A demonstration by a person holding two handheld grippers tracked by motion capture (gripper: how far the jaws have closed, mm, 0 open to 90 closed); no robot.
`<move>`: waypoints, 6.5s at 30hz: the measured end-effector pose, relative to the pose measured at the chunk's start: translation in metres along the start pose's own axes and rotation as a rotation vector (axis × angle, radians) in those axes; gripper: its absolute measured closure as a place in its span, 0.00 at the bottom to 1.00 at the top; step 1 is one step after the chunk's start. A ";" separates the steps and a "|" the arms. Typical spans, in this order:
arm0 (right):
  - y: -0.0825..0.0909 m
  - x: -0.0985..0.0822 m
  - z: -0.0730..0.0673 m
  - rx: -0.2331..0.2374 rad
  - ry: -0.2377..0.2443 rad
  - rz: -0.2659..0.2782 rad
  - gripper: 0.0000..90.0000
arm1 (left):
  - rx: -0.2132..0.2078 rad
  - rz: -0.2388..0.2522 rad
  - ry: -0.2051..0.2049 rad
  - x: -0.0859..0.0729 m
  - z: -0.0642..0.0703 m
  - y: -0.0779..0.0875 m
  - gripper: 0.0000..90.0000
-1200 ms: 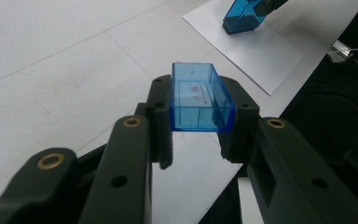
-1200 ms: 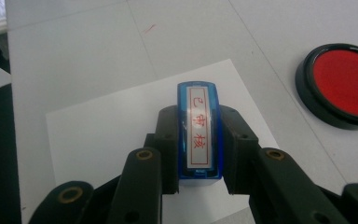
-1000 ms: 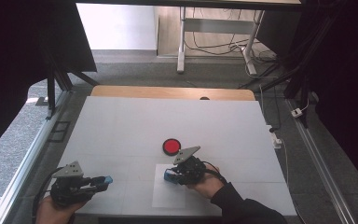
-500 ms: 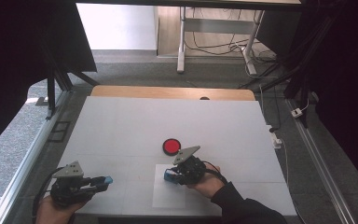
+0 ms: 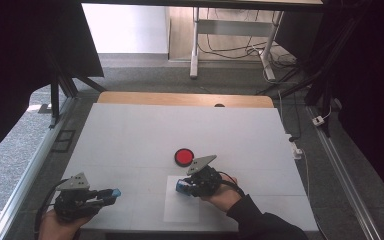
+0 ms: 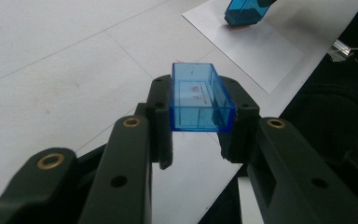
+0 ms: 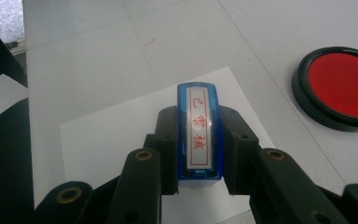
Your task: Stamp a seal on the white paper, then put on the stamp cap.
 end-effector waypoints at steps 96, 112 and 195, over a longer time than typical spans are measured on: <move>0.080 0.066 -0.012 0.124 -0.039 0.312 0.79 | -0.341 -0.004 -0.265 0.060 0.043 -0.061 0.76; 0.085 0.070 -0.018 0.178 -0.020 0.339 0.79 | -0.535 -0.017 -0.349 0.083 0.060 -0.094 0.76; 0.080 0.069 -0.029 0.197 0.041 0.336 0.79 | -0.312 0.019 -0.399 0.088 0.058 -0.092 0.28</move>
Point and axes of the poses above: each handheld gripper's, and its own axes: y roughly backward along the jaws, x roughly out of its top, z roughly to its right, the point moved 8 cm from there along -y, roughly forward along the jaws, and after that the axes turned 6 degrees about z, right-handed, at the moved point
